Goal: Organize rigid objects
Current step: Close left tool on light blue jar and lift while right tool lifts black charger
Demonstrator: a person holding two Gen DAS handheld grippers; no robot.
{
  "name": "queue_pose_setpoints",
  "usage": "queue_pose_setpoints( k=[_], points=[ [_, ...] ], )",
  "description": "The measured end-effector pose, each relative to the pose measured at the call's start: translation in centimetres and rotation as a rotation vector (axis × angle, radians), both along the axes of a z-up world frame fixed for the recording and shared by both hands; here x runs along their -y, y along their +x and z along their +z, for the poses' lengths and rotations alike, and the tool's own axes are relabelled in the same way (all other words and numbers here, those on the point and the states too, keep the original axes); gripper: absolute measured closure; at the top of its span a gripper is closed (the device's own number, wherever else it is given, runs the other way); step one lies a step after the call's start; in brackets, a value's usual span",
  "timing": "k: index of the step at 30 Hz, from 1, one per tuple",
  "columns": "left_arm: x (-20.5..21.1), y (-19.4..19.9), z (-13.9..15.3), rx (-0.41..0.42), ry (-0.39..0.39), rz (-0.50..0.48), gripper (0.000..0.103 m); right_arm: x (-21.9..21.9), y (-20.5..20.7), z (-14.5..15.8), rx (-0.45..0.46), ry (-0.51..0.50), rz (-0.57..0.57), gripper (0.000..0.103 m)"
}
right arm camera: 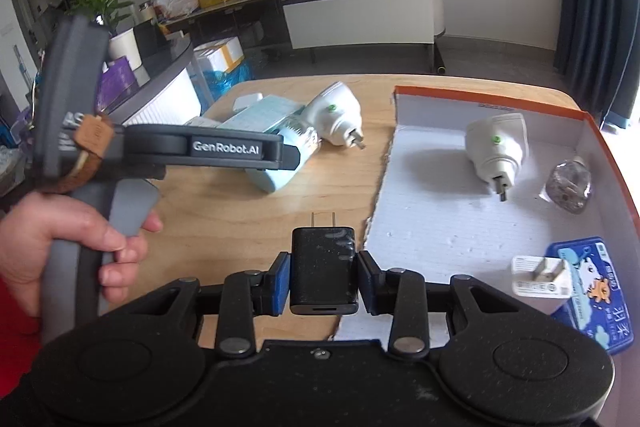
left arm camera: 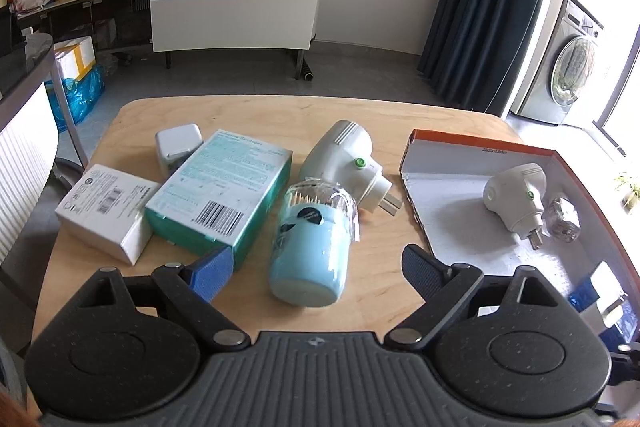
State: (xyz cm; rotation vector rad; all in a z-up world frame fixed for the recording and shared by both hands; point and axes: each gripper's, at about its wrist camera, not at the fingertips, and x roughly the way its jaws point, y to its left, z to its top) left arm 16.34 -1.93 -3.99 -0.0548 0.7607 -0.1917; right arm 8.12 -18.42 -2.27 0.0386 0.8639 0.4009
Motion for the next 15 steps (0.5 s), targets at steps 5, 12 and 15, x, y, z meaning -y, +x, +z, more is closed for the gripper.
queue_pose_setpoints(
  k=[5,12,15],
  points=[
    [1.2,2.0,-1.4,-0.029,0.029,-0.037,0.03,2.5,-0.3,0.7,0.017,0.026,-0.057,0.06],
    [1.0,0.9,-1.5,-0.026,0.022,-0.034,0.056,3.8,-0.1,0.9,0.034,0.052,-0.099,0.06],
    [0.9,-1.0,-0.7,-0.016,-0.005,-0.026,0.056,4.1,-0.2,1.0,0.044,0.056,-0.111,0.06]
  ],
)
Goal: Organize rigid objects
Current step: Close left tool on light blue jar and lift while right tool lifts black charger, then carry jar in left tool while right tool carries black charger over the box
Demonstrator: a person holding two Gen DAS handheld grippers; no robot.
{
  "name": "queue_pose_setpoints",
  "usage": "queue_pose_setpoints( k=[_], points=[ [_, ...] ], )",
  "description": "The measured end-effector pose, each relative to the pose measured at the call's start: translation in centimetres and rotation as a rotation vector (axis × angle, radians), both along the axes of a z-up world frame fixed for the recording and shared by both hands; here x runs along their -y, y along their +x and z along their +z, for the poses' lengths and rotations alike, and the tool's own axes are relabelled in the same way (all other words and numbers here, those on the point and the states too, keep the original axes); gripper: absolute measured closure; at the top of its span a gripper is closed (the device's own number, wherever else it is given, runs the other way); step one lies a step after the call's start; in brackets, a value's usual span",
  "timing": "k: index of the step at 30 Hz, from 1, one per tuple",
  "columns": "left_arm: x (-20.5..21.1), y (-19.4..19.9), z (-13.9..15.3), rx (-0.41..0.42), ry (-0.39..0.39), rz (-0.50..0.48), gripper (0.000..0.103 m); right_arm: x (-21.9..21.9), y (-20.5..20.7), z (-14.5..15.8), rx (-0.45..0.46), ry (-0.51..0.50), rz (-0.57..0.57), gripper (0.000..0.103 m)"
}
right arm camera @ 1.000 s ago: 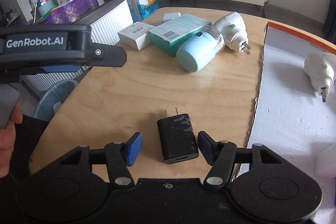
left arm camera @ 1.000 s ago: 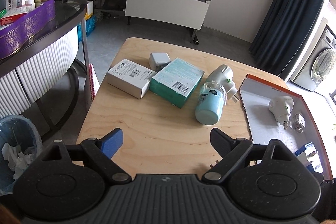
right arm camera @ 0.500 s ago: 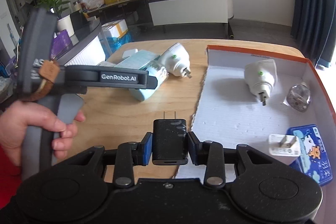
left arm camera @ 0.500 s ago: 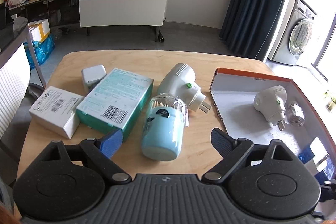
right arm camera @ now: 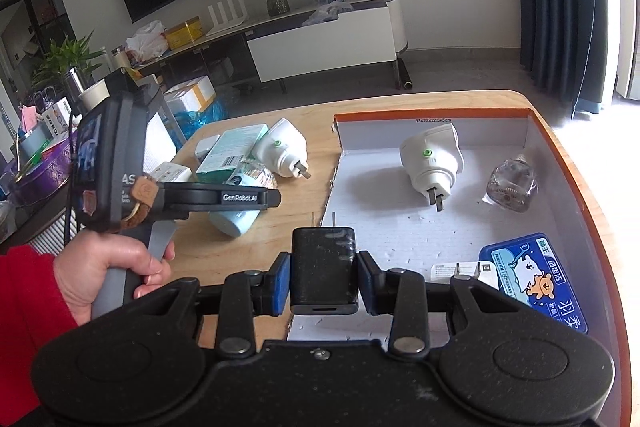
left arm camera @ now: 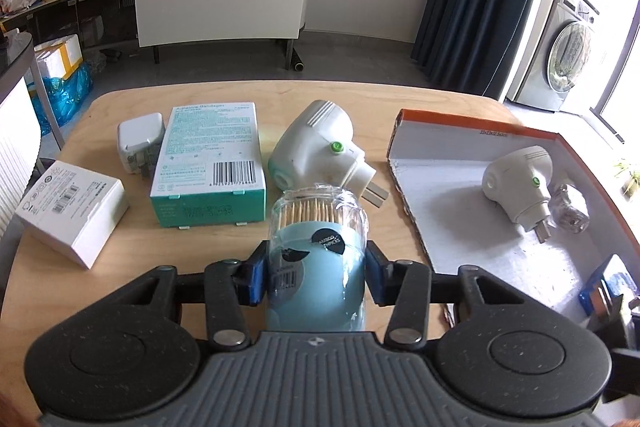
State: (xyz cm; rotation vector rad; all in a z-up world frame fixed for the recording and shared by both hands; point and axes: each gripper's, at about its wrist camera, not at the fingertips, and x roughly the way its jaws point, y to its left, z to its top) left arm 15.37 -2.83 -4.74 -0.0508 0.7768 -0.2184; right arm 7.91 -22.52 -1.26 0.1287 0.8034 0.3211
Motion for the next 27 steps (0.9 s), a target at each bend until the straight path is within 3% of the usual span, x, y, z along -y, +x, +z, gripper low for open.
queue_pose_setpoints(
  k=[6,12,27],
  points=[
    [0.1,-4.8,3.1,0.044,-0.012,0.01,0.056,0.8,-0.5,0.7,0.032,0.002,-0.03,0.06],
    [1.2,-7.7,5.7,0.07,-0.071,0.036,0.056,1.8,-1.0,1.9,0.075,0.0,-0.065,0.06],
    [6.6,-8.3,6.5,0.089,-0.098,-0.063,0.056,6.3,-2.6,4.5,0.155,-0.018,-0.179,0.06]
  ],
)
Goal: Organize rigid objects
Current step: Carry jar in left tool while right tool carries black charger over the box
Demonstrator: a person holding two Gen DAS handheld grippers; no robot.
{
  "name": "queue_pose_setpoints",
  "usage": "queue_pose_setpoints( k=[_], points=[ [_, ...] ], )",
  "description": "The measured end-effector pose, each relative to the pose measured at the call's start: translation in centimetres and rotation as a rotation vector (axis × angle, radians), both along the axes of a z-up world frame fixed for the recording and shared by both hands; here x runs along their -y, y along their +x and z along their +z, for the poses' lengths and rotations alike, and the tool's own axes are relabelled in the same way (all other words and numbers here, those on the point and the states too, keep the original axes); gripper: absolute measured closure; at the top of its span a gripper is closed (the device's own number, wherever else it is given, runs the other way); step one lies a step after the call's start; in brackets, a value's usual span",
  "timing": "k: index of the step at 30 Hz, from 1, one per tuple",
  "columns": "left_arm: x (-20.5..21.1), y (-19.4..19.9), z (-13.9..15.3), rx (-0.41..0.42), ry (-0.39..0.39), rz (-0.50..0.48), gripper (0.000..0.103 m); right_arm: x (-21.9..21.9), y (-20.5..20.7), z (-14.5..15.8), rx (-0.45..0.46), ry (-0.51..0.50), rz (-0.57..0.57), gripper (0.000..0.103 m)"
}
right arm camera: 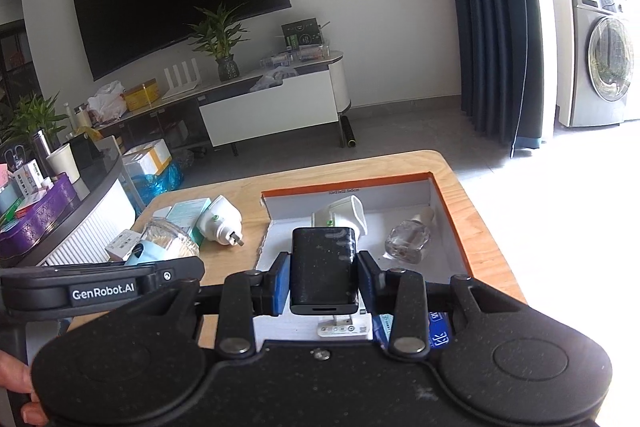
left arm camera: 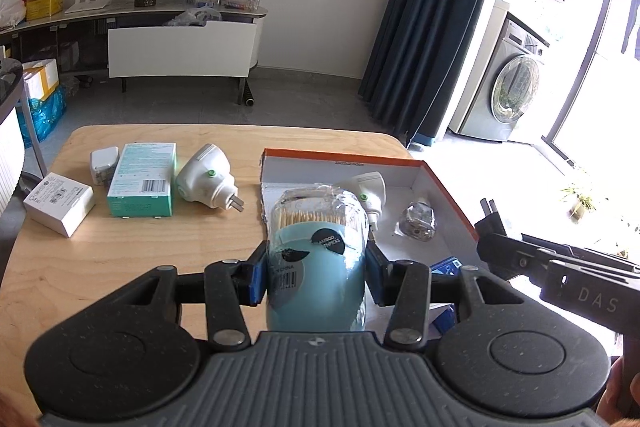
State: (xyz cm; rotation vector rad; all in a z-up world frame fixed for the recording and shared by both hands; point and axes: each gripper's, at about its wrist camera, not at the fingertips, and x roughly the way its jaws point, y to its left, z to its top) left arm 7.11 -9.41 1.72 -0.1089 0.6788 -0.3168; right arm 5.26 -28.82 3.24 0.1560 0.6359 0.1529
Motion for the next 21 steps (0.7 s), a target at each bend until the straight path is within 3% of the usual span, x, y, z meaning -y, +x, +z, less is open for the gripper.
queue_pose_setpoints(
  k=[21],
  points=[
    [3.8,0.2,-0.1,0.012,0.033,-0.059,0.056,3.1,-0.5,1.1,0.039,0.005,-0.083,0.06]
  ],
)
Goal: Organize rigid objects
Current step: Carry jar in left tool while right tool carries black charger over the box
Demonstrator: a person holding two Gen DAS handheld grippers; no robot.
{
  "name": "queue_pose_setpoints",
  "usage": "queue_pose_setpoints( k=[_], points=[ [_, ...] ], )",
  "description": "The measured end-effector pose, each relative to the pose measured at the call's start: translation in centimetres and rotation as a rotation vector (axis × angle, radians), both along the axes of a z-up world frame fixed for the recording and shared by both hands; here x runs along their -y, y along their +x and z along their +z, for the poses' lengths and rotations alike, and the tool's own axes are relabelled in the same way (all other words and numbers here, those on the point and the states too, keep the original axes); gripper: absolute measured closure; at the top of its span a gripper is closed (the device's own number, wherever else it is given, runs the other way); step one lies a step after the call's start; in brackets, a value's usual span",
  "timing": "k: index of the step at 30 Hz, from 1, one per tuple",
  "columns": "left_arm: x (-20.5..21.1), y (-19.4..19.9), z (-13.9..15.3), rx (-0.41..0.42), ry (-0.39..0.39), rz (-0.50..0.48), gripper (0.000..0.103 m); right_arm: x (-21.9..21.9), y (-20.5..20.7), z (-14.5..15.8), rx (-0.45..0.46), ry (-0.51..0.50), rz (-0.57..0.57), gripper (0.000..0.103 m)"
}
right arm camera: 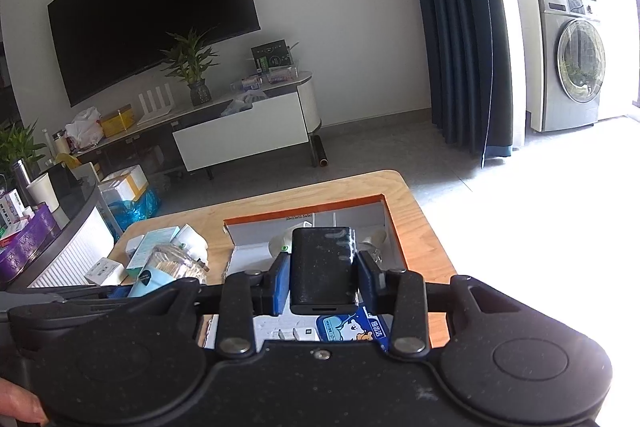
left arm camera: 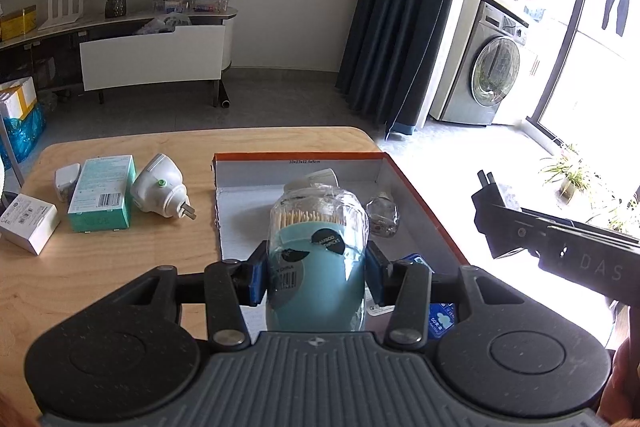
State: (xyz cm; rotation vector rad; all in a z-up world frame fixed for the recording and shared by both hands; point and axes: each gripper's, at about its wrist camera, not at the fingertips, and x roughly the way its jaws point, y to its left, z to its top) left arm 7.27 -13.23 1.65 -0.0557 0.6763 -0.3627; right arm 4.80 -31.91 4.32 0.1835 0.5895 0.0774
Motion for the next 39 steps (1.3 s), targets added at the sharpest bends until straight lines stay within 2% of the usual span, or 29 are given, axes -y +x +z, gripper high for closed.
queue_pose_setpoints(
  k=[39],
  points=[
    [2.1,0.6,0.4,0.022,0.013,-0.042,0.056,1.2,0.6,0.8,0.015,-0.009,-0.009,0.06]
  ],
)
